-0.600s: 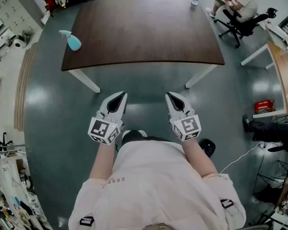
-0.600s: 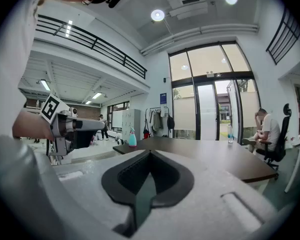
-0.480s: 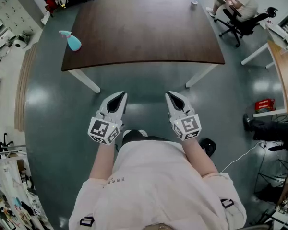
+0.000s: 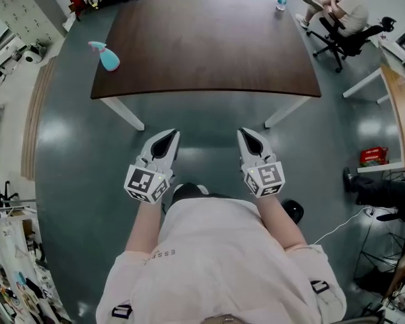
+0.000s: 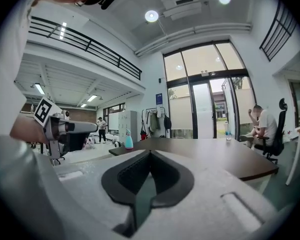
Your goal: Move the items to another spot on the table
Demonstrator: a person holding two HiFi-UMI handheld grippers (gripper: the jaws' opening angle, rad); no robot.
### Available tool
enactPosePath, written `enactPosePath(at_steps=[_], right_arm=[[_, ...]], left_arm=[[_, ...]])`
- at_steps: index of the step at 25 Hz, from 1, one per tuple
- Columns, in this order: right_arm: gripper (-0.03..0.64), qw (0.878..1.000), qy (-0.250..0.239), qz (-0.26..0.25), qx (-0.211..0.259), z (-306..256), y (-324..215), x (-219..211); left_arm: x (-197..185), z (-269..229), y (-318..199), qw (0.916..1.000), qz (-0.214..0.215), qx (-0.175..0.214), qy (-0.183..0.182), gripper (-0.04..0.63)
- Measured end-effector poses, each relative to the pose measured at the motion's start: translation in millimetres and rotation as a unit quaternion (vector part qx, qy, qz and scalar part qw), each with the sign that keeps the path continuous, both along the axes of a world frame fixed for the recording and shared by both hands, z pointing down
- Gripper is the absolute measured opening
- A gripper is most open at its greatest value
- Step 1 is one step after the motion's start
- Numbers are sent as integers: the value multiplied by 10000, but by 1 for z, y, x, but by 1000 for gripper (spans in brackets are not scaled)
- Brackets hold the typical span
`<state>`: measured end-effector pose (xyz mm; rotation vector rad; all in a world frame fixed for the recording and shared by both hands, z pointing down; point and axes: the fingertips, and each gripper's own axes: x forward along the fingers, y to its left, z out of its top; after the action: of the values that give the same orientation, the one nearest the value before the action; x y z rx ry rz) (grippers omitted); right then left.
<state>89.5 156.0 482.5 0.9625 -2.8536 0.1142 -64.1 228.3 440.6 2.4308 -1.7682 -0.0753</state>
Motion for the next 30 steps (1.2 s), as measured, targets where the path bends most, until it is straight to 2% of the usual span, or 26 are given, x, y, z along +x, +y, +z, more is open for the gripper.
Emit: enactPosePath(at_steps=[7, 15, 22, 30], right_arm=[[-11, 9992, -148, -350, -77, -1, -22, -34], [-11, 9946, -206, -996, -219, -2, -25, -107], [-11, 9916, -46, -1260, -296, 6, -46, -188], [-11, 9907, 43, -1329, -302, 4, -75, -310]], left_arm=[[-36, -1, -4, 9988, -490, -18, -9, 15], [-110, -4, 12, 9920, -1257, -64, 48, 15], [-201, 1, 5, 9856, -1684, -64, 104, 15], [-321, 3, -27, 9859, -1655, -93, 210, 15]])
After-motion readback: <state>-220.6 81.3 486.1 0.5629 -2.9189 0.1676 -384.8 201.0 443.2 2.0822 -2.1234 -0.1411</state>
